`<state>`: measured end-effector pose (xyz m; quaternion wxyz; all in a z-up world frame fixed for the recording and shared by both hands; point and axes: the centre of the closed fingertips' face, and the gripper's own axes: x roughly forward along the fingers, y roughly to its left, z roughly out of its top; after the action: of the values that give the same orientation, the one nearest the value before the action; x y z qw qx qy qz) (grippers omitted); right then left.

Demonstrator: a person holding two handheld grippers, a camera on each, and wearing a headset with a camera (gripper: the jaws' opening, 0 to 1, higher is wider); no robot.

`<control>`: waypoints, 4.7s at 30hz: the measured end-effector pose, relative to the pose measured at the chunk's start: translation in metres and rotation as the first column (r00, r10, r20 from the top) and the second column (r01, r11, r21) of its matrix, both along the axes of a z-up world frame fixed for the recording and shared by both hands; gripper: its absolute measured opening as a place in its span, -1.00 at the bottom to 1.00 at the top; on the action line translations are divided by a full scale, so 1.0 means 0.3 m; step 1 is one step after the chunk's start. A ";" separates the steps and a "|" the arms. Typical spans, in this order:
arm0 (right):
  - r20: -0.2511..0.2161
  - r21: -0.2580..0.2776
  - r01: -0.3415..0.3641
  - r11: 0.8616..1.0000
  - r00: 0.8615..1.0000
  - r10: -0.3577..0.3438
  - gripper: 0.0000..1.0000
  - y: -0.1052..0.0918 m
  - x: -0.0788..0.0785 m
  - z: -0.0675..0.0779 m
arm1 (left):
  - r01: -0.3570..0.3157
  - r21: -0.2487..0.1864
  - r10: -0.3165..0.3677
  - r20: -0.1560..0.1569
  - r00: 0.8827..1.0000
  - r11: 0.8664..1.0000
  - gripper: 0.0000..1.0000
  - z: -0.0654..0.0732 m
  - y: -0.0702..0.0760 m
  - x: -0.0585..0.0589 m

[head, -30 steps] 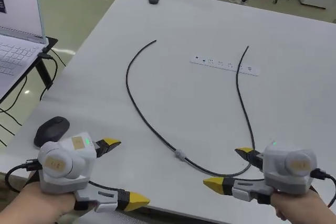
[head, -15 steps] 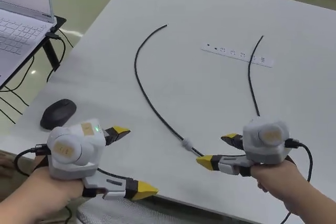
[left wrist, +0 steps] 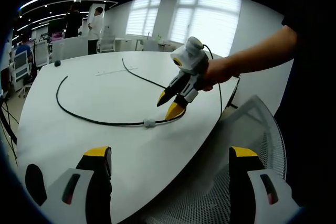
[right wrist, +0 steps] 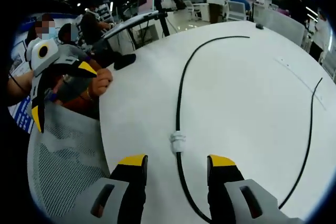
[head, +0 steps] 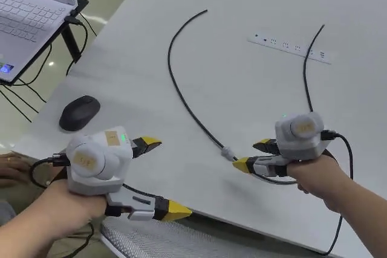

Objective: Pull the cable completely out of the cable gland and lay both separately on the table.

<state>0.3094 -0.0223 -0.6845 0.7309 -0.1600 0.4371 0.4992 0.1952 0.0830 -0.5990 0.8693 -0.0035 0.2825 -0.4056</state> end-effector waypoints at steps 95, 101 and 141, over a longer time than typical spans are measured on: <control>0.128 -0.078 -0.463 0.883 0.873 0.470 -0.88 0.019 -0.271 0.380 | 0.309 -0.061 -0.305 0.075 0.950 0.949 0.33 0.101 -0.308 0.166; 0.160 -0.103 -0.492 0.865 0.850 0.502 -0.89 0.015 -0.278 0.408 | 0.363 -0.076 -0.357 0.081 0.931 0.929 0.07 0.103 -0.340 0.145; 0.230 -0.105 -0.565 0.818 0.787 0.573 -0.88 -0.021 -0.317 0.423 | 0.463 -0.092 -0.437 0.209 0.875 0.882 -0.69 0.160 -0.399 0.085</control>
<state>0.2142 -0.0286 -0.5576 0.5932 -0.3571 0.2801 0.6649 0.2206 -0.0366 -0.5510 0.7705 0.0389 0.1658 -0.6143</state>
